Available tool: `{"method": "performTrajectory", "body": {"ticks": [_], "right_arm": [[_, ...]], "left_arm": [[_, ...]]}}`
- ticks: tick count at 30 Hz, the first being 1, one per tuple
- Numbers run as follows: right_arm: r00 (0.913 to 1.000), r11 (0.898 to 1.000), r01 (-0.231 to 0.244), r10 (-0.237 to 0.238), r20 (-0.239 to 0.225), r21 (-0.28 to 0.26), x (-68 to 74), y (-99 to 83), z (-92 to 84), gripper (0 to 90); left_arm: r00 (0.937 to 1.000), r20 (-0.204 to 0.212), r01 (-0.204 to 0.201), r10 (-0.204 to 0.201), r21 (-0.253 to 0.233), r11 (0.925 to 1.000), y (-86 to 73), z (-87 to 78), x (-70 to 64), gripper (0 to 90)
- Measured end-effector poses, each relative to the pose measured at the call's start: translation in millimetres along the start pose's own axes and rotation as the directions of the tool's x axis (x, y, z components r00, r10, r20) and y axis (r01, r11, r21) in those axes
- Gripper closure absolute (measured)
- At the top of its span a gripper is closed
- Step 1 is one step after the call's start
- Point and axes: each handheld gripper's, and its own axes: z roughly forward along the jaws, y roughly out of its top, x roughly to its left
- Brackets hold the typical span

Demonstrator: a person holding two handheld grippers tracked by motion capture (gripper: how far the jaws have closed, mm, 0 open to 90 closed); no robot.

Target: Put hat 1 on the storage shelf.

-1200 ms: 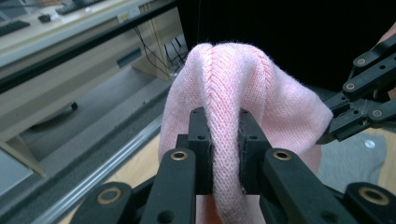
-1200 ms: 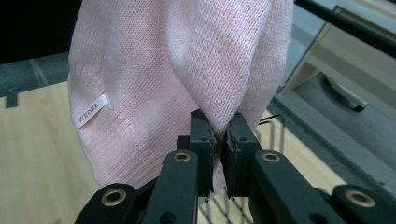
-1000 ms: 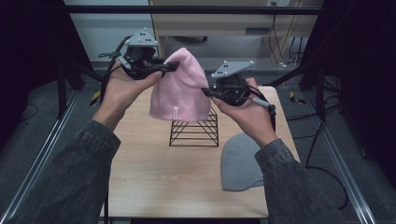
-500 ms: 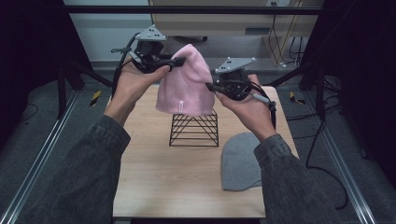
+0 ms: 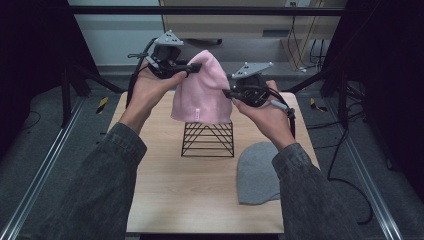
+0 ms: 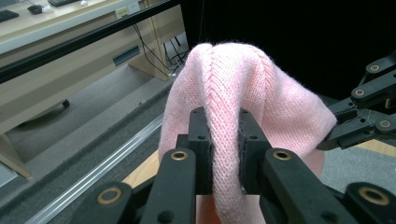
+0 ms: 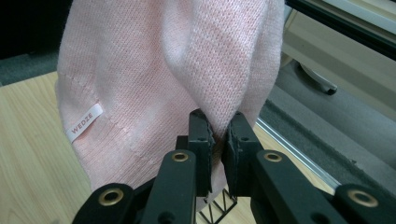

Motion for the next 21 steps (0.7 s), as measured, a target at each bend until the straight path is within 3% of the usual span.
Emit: {"method": "performTrajectory", "body": {"ticks": [10,21], "right_arm": [[0.9998,0.999,-0.011,0.01,0.015,0.031,-7.5,-11.9,17.6,81.6],[0.9994,0.999,-0.02,0.019,0.028,0.04,-11.6,-21.3,34.6,80.6]], "left_arm": [[1.0,-0.007,-0.006,0.006,0.017,0.9998,-14.6,21.9,6.4,78.9],[0.9998,-0.017,0.003,-0.003,-0.012,0.9999,-31.1,40.4,15.3,78.9]]}}
